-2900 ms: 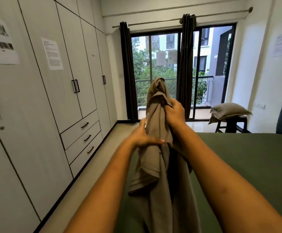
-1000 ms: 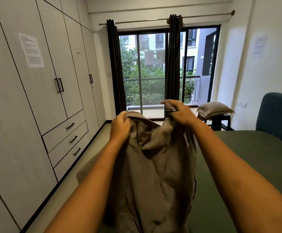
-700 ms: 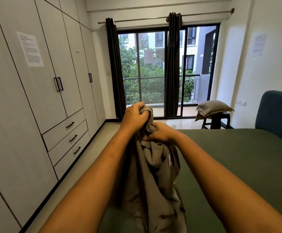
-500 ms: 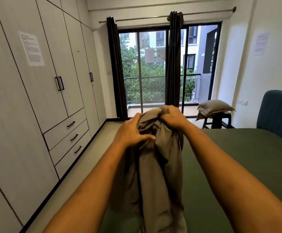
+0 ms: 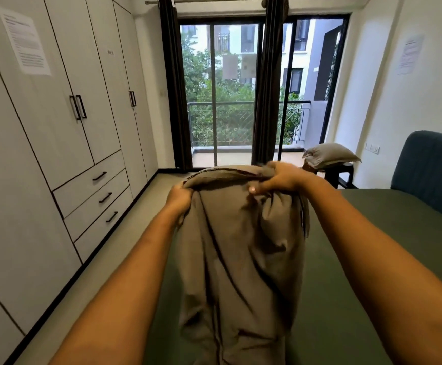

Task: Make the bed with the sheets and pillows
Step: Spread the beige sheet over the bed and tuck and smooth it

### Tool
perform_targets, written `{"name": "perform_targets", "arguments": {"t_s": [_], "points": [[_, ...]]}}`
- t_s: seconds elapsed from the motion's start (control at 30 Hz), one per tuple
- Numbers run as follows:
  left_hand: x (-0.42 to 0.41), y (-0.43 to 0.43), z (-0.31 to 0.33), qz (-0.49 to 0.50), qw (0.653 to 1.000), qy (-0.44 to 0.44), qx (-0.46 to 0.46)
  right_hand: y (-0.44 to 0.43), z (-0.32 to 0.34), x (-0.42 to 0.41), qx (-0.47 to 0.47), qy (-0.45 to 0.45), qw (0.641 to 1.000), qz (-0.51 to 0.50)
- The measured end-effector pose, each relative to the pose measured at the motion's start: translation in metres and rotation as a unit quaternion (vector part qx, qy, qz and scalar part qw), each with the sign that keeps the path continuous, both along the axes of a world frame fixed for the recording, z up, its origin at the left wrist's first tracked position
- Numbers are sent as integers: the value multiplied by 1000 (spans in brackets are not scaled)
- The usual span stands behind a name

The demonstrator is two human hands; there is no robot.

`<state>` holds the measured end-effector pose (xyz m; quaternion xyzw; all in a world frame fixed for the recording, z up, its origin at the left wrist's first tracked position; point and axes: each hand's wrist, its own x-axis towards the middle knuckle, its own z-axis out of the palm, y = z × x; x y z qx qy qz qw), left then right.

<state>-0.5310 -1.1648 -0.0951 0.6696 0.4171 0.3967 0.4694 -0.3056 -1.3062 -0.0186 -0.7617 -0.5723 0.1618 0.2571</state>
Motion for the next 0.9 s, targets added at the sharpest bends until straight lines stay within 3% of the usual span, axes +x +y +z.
{"name": "perform_targets", "arguments": {"t_s": [0.07,0.1,0.13,0.2,0.23,0.27,0.33,0.43,0.53,0.57,0.63,0.7,0.77,0.83,0.9], "points": [[-3,9,-5,-51,983,127,122,10,-32,7,-220,-35,975,25],[-4,10,-7,-116,951,230,173,16,-54,12,-335,-59,940,29],[-4,8,-12,-183,889,363,214,18,-73,12,-433,-88,896,37],[1,7,-34,-267,714,586,275,14,-116,-1,-520,-167,837,36],[5,6,-50,-283,645,647,293,12,-137,-12,-525,-207,825,33],[10,7,-65,-280,607,678,305,15,-157,-21,-523,-215,824,33],[23,22,-81,-238,619,685,301,21,-164,-41,-484,-244,839,51],[45,82,-30,-89,745,591,295,81,-101,-16,-323,-412,851,39],[65,140,98,71,875,383,287,141,51,41,6,-516,853,-79],[71,148,155,122,904,287,292,150,114,51,119,-519,837,-123],[79,142,266,193,923,94,319,147,223,53,283,-521,780,-197],[76,123,358,249,897,-67,360,128,311,41,409,-532,702,-239],[60,103,411,307,836,-108,442,110,362,33,491,-540,618,-291],[37,97,421,337,738,-21,585,95,373,30,540,-558,532,-338],[16,106,405,308,653,108,683,80,354,34,525,-582,523,-335]]}}
